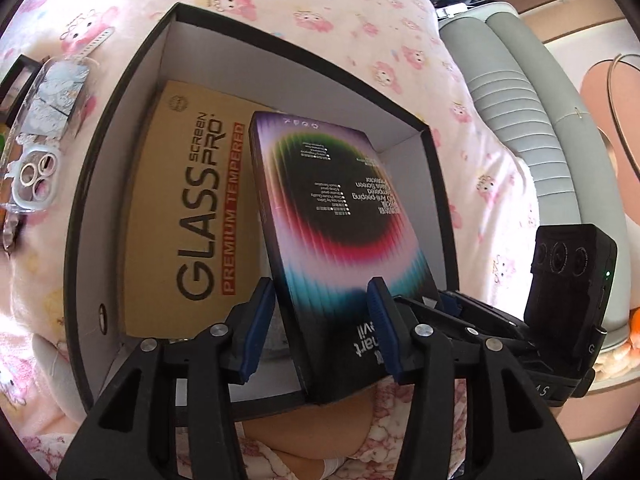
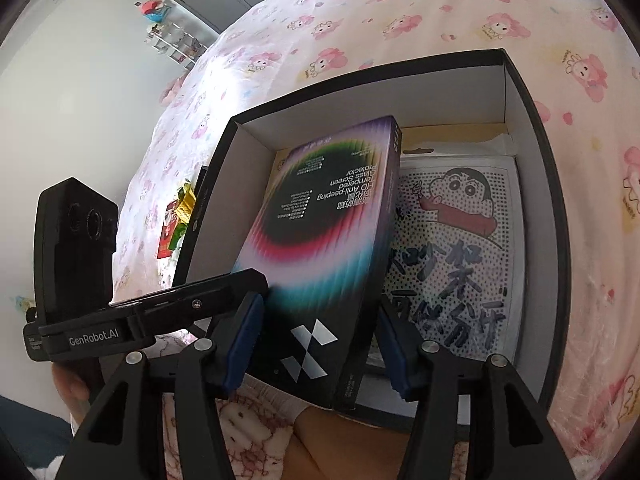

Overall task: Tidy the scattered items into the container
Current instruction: 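Lower the black box into the open box beside the bead kit with the left gripper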

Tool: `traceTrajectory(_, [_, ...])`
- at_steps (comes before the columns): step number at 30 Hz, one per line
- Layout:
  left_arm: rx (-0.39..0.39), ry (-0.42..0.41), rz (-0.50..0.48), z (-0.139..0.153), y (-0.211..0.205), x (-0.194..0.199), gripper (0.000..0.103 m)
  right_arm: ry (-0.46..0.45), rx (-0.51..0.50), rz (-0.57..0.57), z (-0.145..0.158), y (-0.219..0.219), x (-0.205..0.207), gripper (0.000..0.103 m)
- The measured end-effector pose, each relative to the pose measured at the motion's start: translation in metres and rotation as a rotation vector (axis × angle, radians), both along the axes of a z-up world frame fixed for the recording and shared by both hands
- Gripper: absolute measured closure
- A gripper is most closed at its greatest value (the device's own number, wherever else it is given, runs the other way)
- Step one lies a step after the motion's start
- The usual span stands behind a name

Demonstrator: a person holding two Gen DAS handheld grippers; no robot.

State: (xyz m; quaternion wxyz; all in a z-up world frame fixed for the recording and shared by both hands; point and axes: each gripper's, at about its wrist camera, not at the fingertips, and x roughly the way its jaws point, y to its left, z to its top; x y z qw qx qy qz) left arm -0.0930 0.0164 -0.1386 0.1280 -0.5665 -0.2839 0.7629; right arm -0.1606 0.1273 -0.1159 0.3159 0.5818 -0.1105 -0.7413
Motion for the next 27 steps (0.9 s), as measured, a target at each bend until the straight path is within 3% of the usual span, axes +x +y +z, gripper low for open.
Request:
traceTrajectory(3, [-0.070, -0.006, -0.015, -0.002, 0.008, -0.001, 0.058, 0.041, 0.047, 0.035, -0.006, -0.011, 0.000, 0.051])
traceTrajectory(12, [-0.111, -0.024, 0.003, -0.010, -0.004, -0.006, 0.059, 0.125, 0.105, 0.076, -0.007, -0.017, -0.006, 0.051])
traceTrajectory(15, [-0.097, -0.065, 0.003, -0.020, -0.004, -0.012, 0.059, 0.205, 0.064, 0.062, 0.000, -0.009, -0.005, 0.051])
traceTrajectory(18, [-0.112, -0.055, -0.004, -0.019, -0.002, -0.010, 0.059, 0.175, -0.029, 0.027, -0.012, 0.006, 0.000, 0.052])
traceTrajectory(20, [-0.136, -0.047, 0.007, -0.018, -0.002, -0.007, 0.059, 0.154, -0.024, -0.007, -0.018, 0.005, -0.002, 0.052])
traceTrajectory(23, [-0.131, -0.040, 0.029, -0.017, -0.007, -0.007, 0.059, 0.208, 0.088, -0.019, -0.012, 0.003, -0.005, 0.052])
traceTrajectory(27, [-0.068, -0.049, 0.015, -0.021, -0.011, -0.006, 0.056, 0.383, 0.453, -0.001, -0.005, -0.037, -0.015, 0.052])
